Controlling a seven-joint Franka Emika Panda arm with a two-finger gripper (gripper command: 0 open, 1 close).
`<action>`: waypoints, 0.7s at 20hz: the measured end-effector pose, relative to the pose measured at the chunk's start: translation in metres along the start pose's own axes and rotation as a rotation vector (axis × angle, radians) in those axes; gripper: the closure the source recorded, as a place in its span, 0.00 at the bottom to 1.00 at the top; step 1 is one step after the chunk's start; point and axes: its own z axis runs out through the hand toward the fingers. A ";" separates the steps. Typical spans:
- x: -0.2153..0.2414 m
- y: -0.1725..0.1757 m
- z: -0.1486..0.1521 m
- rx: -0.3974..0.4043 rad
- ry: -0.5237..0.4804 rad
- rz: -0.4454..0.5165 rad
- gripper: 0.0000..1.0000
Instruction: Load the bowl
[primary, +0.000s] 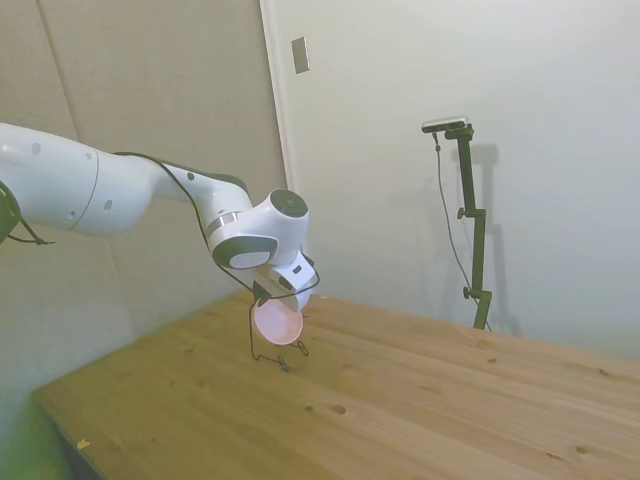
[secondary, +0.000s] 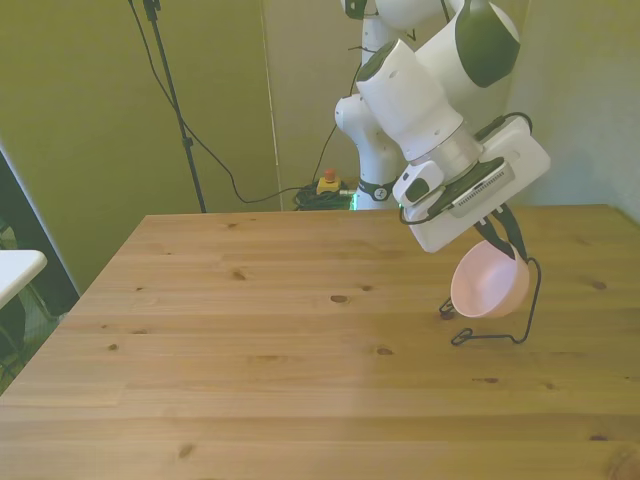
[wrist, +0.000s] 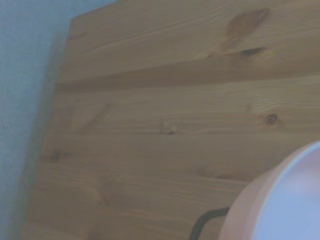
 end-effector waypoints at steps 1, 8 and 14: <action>0.000 0.002 0.002 0.010 -0.006 -0.005 1.00; 0.005 0.015 0.008 0.071 -0.042 -0.037 1.00; 0.014 0.028 0.006 0.104 -0.070 -0.047 1.00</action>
